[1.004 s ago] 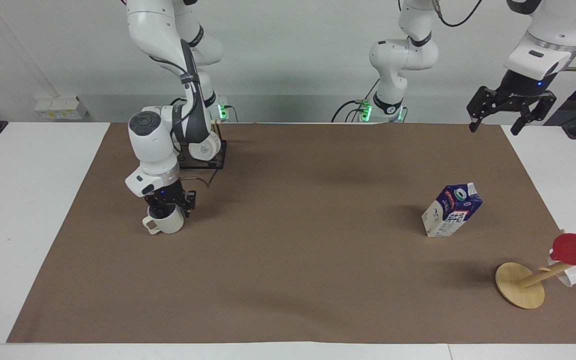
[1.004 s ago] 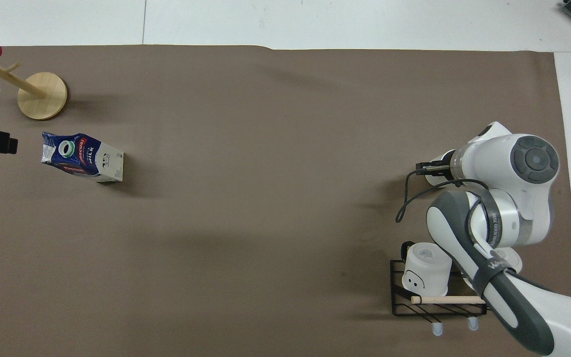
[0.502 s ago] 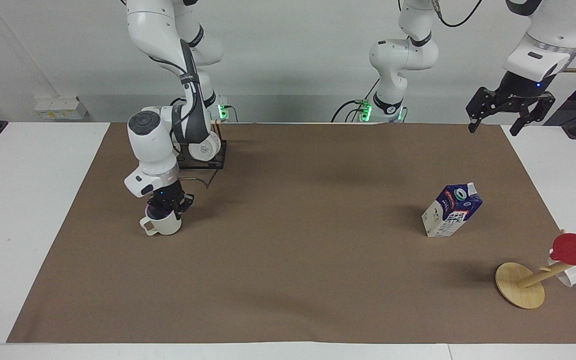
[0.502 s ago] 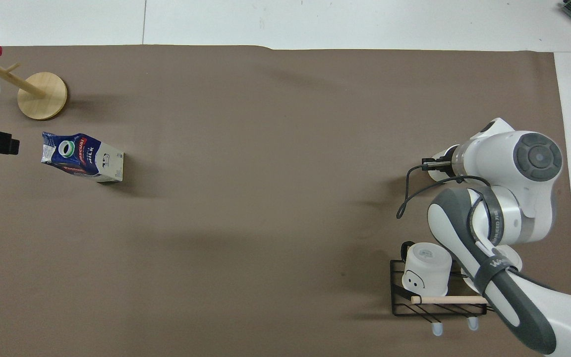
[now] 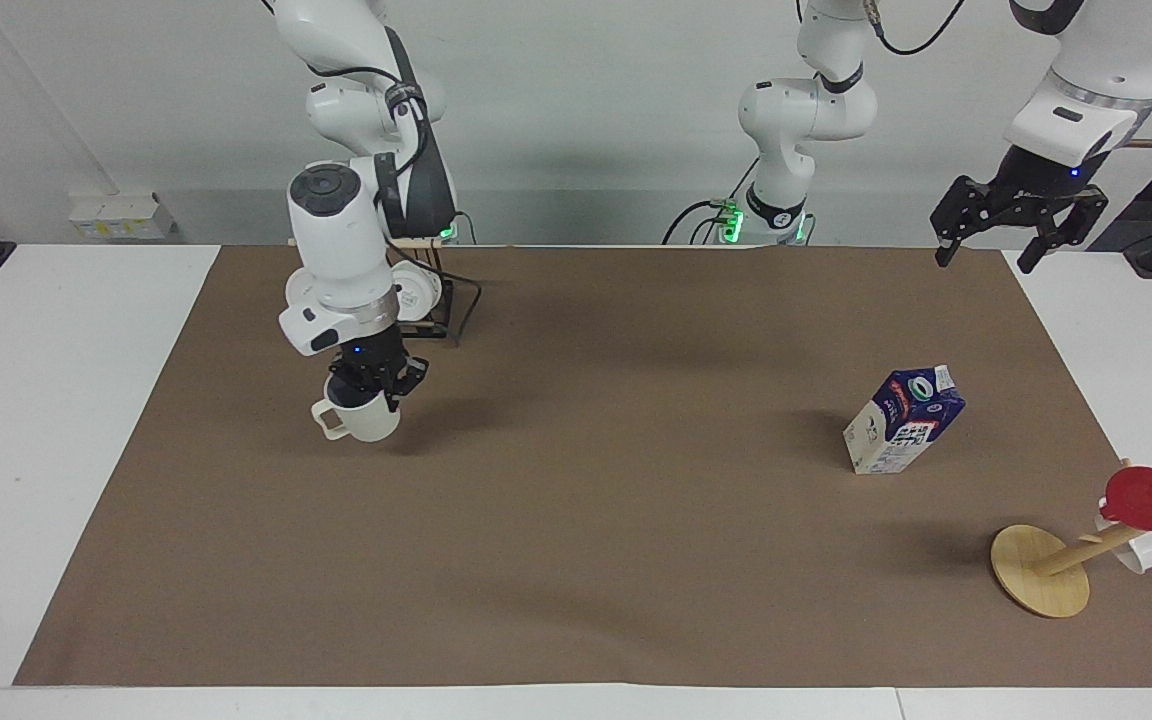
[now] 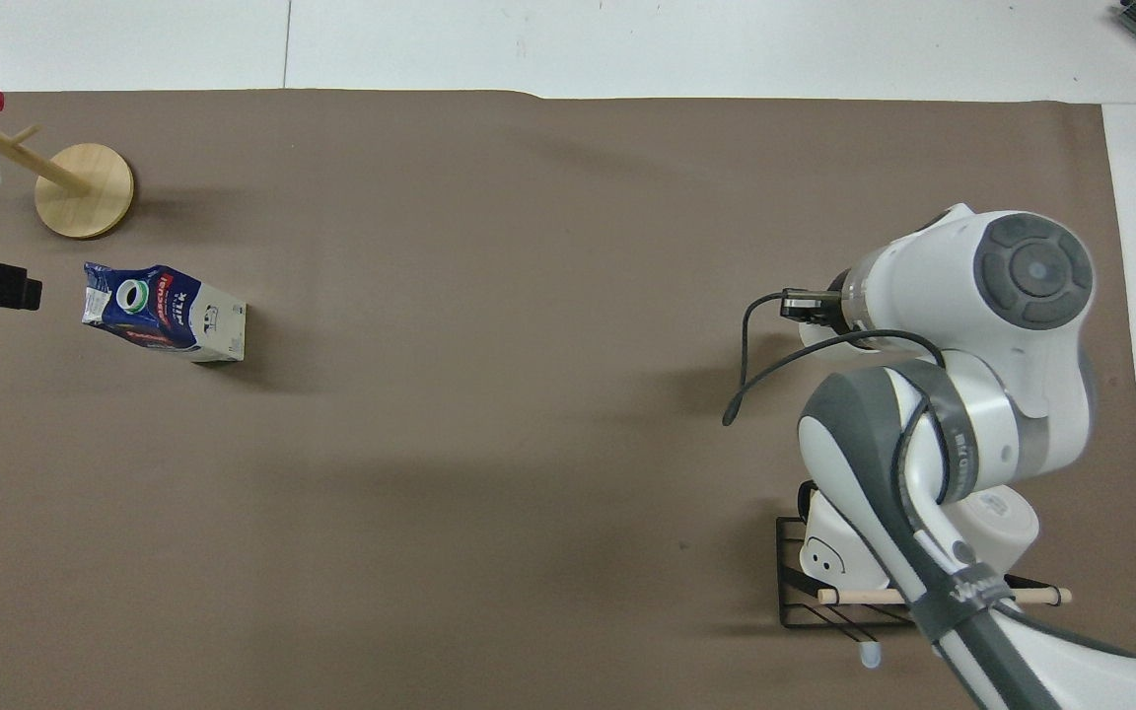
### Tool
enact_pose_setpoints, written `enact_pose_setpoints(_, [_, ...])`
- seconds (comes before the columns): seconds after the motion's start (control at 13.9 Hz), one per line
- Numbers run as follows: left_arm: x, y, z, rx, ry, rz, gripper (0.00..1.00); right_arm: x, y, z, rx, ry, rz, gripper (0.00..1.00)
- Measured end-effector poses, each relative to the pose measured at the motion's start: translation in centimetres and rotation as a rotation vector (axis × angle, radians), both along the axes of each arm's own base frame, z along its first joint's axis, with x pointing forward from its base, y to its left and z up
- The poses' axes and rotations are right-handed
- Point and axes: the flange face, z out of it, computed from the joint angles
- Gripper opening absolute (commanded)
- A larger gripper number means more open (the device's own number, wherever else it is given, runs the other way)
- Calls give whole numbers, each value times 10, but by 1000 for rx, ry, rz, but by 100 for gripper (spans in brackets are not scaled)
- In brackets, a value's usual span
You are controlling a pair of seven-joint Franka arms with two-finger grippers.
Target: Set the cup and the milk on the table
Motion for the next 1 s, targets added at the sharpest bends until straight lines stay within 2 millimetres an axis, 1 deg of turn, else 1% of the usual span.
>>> enact_pose_setpoints(0.14, [0,0,0,0,0,0,100,-6,39,5,14,-10,-13,0])
enact_pose_setpoints(0.22, [0,0,0,0,1,0,100,-10,61,4,19,-11,-21,0])
enact_pose_setpoints(0.36, [0,0,0,0,1,0,100,-16,108,-3,25,-10,-36,0])
enact_pose_setpoints(0.5, [0,0,0,0,1,0,100,-21,143,-16,22,0,-27,0])
enact_pose_setpoints(0.65, [0,0,0,0,1,0,100,-29,169,-31,16,14,-40,0])
enact_pose_setpoints(0.86, [0,0,0,0,1,0,100,-40,208,-62,0,-2,-31,0])
enact_pose_setpoints(0.93, [0,0,0,0,1,0,100,-40,213,-68,-4,-16,-22,0])
enact_pose_setpoints(1.0, [0,0,0,0,1,-1,100,-38,214,-72,-8,-27,-17,0])
